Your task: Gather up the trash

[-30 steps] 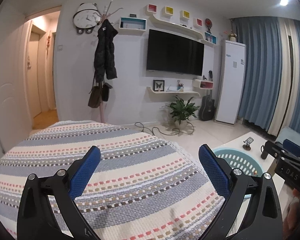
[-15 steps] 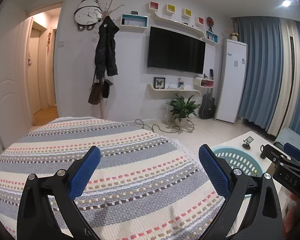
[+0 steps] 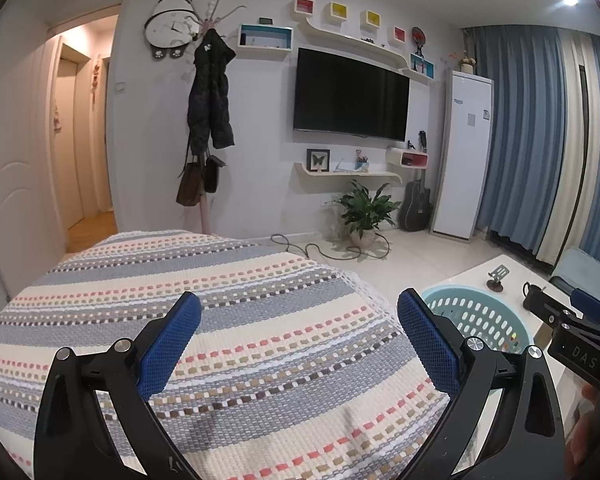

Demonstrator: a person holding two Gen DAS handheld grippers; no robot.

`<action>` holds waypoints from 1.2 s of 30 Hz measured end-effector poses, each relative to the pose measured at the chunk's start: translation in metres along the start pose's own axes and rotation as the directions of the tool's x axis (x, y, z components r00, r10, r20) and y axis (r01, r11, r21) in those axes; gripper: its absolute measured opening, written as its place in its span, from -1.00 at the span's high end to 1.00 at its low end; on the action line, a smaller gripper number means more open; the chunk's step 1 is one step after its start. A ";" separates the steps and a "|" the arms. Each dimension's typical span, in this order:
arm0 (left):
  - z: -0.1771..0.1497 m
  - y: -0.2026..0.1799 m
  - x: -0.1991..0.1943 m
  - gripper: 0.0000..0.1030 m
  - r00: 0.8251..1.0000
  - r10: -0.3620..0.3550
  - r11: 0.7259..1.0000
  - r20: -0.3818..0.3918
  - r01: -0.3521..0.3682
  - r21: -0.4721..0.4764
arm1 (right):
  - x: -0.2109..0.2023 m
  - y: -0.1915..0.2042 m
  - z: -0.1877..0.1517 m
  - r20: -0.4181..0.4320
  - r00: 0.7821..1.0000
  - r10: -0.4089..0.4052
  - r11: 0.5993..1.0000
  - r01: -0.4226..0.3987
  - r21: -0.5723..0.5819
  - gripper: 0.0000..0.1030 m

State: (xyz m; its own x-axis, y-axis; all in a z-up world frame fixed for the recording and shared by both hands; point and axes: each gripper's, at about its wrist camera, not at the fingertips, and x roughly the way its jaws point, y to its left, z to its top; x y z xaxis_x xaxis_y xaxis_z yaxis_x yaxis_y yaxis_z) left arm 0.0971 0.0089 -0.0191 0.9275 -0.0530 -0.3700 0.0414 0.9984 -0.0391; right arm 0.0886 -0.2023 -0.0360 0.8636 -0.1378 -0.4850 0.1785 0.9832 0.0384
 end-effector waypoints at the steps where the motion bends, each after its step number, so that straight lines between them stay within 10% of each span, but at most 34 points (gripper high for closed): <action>1: 0.000 0.000 0.000 -0.85 1.000 0.002 1.000 0.000 -0.002 0.002 | 0.000 0.000 0.001 0.001 1.000 -0.001 1.000 0.001 -0.001 -0.48; 36: -0.003 -0.001 0.002 -0.85 1.000 0.000 1.000 -0.018 0.000 0.002 | 0.004 -0.002 -0.004 -0.017 1.000 -0.005 1.000 0.005 0.003 -0.48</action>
State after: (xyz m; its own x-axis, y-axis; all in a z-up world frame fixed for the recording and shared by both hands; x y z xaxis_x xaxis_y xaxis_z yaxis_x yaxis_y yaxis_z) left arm 0.0982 0.0079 -0.0227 0.9206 -0.0536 -0.3869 0.0423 0.9984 -0.0376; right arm 0.0900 -0.2048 -0.0419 0.8546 -0.1403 -0.5000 0.1840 0.9822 0.0388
